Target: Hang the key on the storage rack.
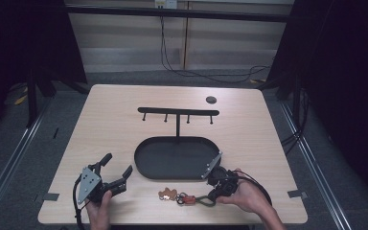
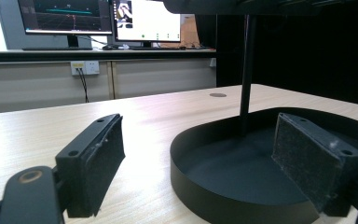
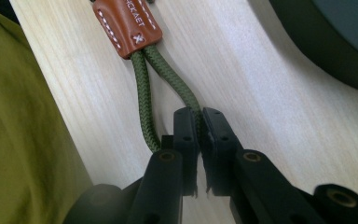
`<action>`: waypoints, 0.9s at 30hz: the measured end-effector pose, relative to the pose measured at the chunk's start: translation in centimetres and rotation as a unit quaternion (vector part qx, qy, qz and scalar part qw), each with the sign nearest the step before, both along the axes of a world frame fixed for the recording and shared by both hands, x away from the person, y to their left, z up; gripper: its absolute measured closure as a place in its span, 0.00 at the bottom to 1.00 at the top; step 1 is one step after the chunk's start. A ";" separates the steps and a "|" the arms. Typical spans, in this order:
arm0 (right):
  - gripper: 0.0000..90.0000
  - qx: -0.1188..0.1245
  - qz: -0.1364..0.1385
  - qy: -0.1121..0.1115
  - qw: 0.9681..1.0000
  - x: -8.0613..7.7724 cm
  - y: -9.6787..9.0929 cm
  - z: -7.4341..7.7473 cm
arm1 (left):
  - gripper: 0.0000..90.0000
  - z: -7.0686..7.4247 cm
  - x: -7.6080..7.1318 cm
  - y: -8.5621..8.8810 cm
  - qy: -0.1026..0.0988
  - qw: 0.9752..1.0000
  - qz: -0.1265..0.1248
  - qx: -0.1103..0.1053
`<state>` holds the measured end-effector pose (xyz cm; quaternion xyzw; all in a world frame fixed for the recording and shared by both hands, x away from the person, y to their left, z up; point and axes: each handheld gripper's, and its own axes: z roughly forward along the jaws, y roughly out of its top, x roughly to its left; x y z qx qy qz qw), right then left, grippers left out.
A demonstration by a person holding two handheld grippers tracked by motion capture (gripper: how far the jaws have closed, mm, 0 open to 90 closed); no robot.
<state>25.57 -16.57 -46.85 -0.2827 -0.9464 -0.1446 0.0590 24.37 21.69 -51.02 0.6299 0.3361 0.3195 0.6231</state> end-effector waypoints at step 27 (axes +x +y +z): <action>0.96 -0.082 0.067 0.046 0.993 3.6 3.8 5.2 | 0.18 0.0 -0.1 0.1 -0.003 1.000 -0.002 0.001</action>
